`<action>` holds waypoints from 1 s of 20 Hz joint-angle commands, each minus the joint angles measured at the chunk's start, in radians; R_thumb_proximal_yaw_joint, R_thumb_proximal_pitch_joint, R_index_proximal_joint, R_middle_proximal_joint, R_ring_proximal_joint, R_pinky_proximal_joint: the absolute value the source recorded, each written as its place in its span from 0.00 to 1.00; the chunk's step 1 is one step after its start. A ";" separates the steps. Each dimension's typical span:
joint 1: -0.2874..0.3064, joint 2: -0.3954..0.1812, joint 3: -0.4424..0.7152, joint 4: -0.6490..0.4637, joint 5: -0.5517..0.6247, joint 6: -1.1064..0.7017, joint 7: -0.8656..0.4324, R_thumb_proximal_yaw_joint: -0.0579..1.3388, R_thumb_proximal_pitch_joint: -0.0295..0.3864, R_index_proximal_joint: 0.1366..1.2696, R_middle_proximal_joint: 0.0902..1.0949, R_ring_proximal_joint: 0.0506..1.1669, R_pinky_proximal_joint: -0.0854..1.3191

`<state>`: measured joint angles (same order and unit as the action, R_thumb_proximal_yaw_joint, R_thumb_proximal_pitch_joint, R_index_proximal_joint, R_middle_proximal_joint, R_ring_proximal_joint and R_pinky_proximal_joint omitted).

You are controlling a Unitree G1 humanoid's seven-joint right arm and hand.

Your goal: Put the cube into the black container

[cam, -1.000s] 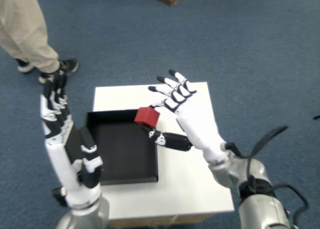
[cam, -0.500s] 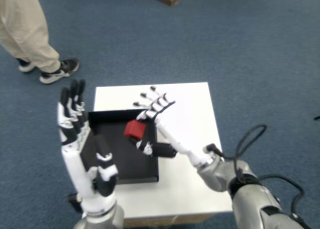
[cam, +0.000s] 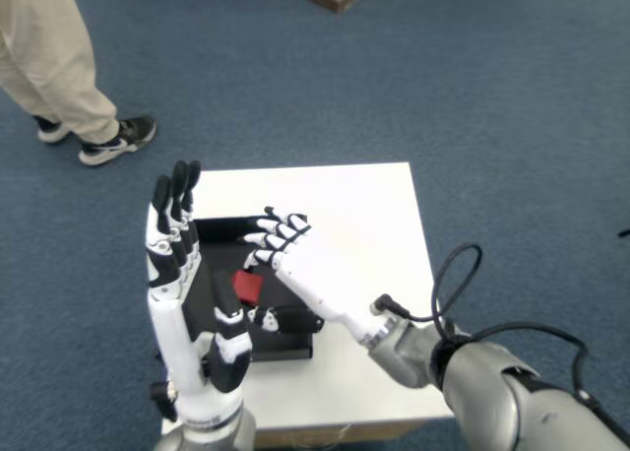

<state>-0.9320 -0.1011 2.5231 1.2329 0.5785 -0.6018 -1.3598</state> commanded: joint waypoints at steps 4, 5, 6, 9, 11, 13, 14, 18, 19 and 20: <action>-0.063 -0.045 -0.367 -0.224 -0.234 0.268 0.070 0.88 0.50 0.80 0.28 0.20 0.18; -0.054 -0.051 -0.431 -0.255 -0.284 0.313 0.095 0.87 0.50 0.80 0.28 0.20 0.18; -0.044 -0.056 -0.489 -0.278 -0.330 0.350 0.116 0.87 0.50 0.80 0.28 0.19 0.17; -0.010 -0.062 -0.629 -0.320 -0.453 0.433 0.156 0.58 0.42 0.49 0.23 0.19 0.17; 0.008 -0.060 -0.700 -0.340 -0.523 0.496 0.190 0.43 0.35 0.27 0.13 0.16 0.16; 0.017 -0.060 -0.756 -0.370 -0.590 0.568 0.229 0.36 0.32 0.17 0.09 0.14 0.15; 0.020 -0.061 -0.776 -0.380 -0.615 0.589 0.243 0.35 0.32 0.17 0.09 0.14 0.14; 0.052 -0.061 -0.862 -0.389 -0.703 0.636 0.297 0.31 0.29 0.18 0.08 0.13 0.12; 0.058 -0.060 -0.875 -0.385 -0.715 0.637 0.305 0.31 0.29 0.19 0.08 0.12 0.12; 0.069 -0.059 -0.897 -0.379 -0.735 0.636 0.316 0.31 0.28 0.19 0.08 0.12 0.12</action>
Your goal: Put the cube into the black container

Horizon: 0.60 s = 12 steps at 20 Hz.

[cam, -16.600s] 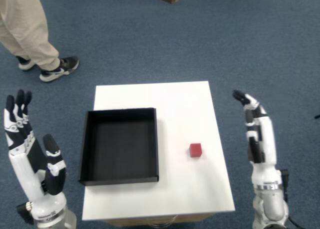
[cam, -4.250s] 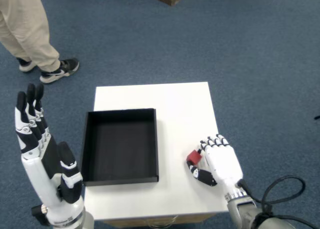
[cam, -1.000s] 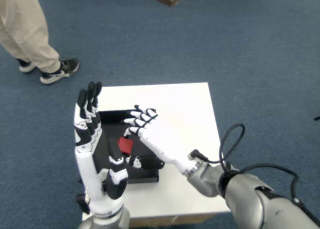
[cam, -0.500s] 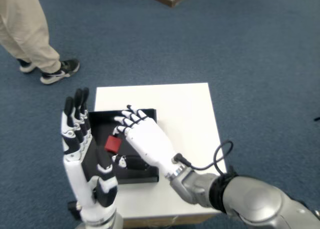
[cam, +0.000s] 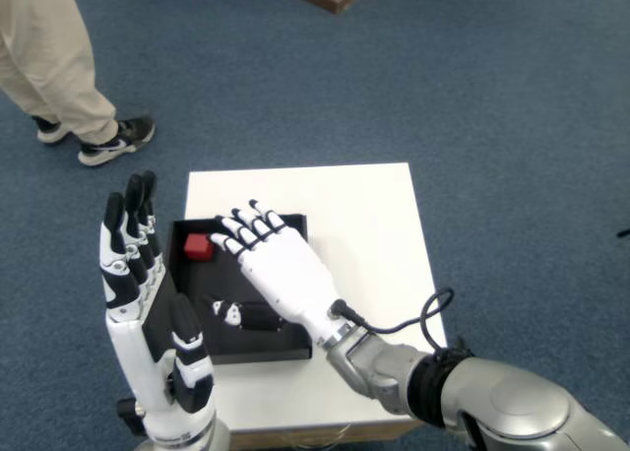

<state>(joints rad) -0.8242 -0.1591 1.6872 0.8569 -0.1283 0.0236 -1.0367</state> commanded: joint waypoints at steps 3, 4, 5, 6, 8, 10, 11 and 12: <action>-0.021 0.002 -0.095 0.013 -0.060 -0.003 0.006 0.30 0.27 0.21 0.08 0.12 0.11; -0.010 0.003 -0.112 0.026 -0.072 -0.015 0.006 0.30 0.27 0.21 0.08 0.12 0.11; -0.005 0.003 -0.121 0.033 -0.077 -0.021 0.002 0.30 0.27 0.21 0.08 0.12 0.11; 0.001 0.003 -0.132 0.042 -0.083 -0.029 -0.005 0.30 0.26 0.22 0.08 0.13 0.11; 0.008 -0.003 -0.168 0.044 -0.097 -0.058 -0.059 0.30 0.26 0.22 0.09 0.13 0.11; 0.039 -0.031 -0.268 0.037 -0.038 -0.221 -0.216 0.32 0.24 0.23 0.18 0.16 0.16; 0.061 -0.053 -0.314 0.028 0.000 -0.348 -0.279 0.37 0.24 0.26 0.23 0.20 0.19; 0.081 -0.104 -0.350 -0.015 0.031 -0.487 -0.325 0.41 0.26 0.28 0.25 0.21 0.20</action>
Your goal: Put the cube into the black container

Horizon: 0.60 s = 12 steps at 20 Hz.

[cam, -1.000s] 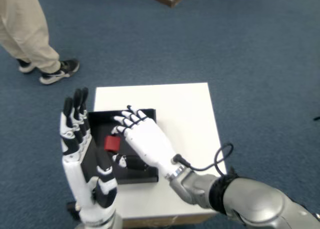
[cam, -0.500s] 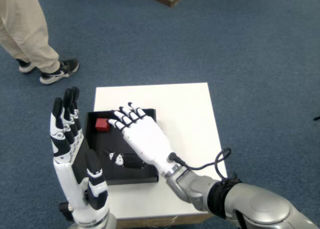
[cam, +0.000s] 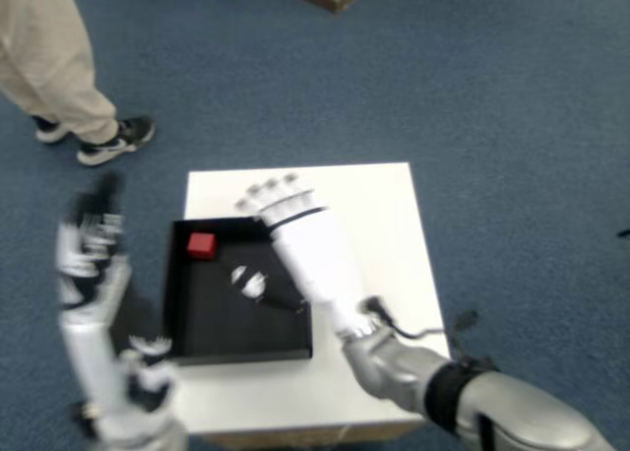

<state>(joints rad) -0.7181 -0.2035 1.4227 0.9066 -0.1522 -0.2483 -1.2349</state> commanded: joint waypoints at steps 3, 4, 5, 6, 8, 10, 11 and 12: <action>0.087 -0.245 -0.166 -0.178 0.217 -0.662 -0.147 0.38 0.42 0.28 0.27 0.23 0.24; 0.134 -0.306 -0.182 -0.172 0.297 -0.837 -0.123 0.31 0.57 0.28 0.27 0.24 0.25; 0.149 -0.359 -0.182 -0.189 0.335 -0.971 -0.091 0.22 0.63 0.23 0.24 0.24 0.25; 0.150 -0.404 -0.169 -0.196 0.348 -1.043 -0.061 0.15 0.62 0.17 0.18 0.22 0.23; 0.172 -0.444 -0.125 -0.112 0.412 -1.119 -0.012 0.10 0.59 0.15 0.14 0.21 0.22; 0.186 -0.438 -0.104 -0.063 0.461 -1.174 0.008 0.07 0.56 0.14 0.13 0.19 0.20; 0.197 -0.433 -0.098 -0.038 0.485 -1.193 0.010 0.07 0.56 0.14 0.13 0.19 0.19; 0.209 -0.426 -0.093 -0.011 0.513 -1.210 0.011 0.06 0.56 0.15 0.13 0.19 0.19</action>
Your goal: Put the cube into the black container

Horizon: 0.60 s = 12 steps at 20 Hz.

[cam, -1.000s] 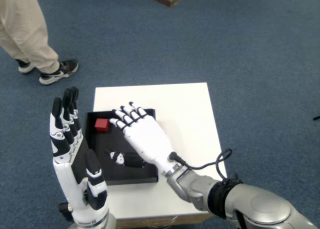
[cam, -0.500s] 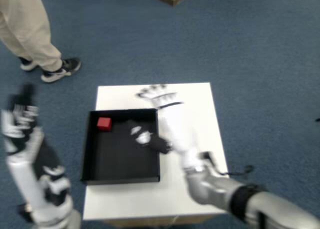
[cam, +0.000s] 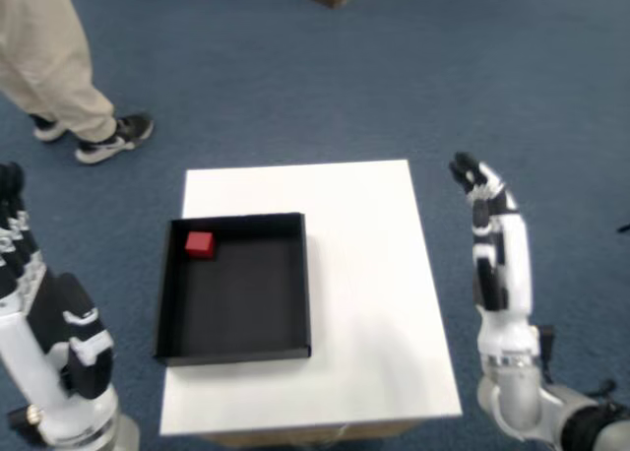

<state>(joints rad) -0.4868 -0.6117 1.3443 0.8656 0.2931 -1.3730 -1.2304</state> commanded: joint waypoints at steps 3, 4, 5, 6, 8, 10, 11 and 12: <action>-0.015 0.020 0.006 0.103 0.165 -0.137 0.027 0.04 0.55 0.14 0.13 0.17 0.16; -0.017 0.030 0.014 0.120 0.190 -0.151 0.038 0.04 0.54 0.14 0.13 0.17 0.15; -0.016 0.038 0.024 0.136 0.214 -0.161 0.050 0.04 0.54 0.13 0.13 0.17 0.14; -0.014 0.046 0.035 0.153 0.238 -0.168 0.062 0.04 0.54 0.13 0.13 0.16 0.13; -0.007 0.059 0.056 0.179 0.280 -0.180 0.087 0.04 0.53 0.13 0.13 0.16 0.12; -0.004 0.069 0.074 0.197 0.318 -0.187 0.112 0.03 0.52 0.13 0.12 0.15 0.10; -0.004 0.074 0.081 0.204 0.337 -0.188 0.125 0.03 0.52 0.13 0.12 0.15 0.10; -0.006 0.076 0.087 0.207 0.351 -0.190 0.136 0.03 0.52 0.12 0.12 0.15 0.09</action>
<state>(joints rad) -0.4591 -0.5116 1.4425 1.0649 0.6233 -1.4985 -1.1083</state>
